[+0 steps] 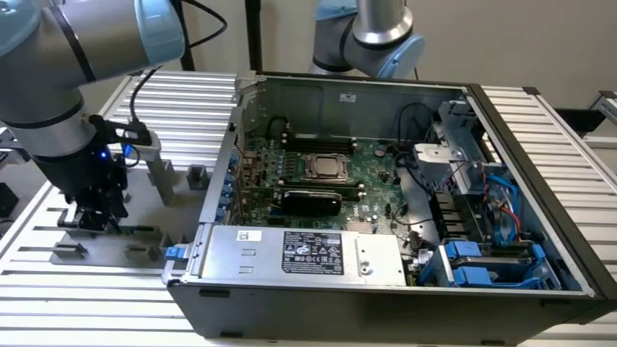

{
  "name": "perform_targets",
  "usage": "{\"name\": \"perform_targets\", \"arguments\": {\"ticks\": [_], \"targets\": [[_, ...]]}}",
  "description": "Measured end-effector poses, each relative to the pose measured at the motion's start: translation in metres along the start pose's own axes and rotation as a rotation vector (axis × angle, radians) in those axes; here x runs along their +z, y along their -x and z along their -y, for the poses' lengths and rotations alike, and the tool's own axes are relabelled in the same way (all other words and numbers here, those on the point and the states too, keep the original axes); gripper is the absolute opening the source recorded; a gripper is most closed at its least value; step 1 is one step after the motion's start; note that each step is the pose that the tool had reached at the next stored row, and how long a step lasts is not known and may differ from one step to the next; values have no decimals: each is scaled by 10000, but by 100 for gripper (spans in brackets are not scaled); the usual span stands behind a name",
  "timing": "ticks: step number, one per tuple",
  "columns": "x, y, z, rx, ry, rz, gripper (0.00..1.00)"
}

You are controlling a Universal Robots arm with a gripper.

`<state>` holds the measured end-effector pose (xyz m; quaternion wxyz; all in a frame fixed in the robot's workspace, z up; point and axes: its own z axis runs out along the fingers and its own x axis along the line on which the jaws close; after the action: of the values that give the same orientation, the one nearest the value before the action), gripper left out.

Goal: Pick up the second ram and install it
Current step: 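Pick up the second ram and move it above second insertion slot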

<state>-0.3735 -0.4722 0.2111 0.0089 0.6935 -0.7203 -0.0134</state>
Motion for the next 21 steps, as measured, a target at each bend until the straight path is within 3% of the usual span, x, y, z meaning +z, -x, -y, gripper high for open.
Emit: {"name": "perform_targets", "arguments": {"ticks": [7, 13, 14, 21], "targets": [[122, -4, -37, -1, 0, 0, 100], [146, -7, -42, 0, 4, 34, 100], [146, -7, -41, -1, 3, 35, 0], [147, -8, -41, -3, 3, 78, 0]]}}
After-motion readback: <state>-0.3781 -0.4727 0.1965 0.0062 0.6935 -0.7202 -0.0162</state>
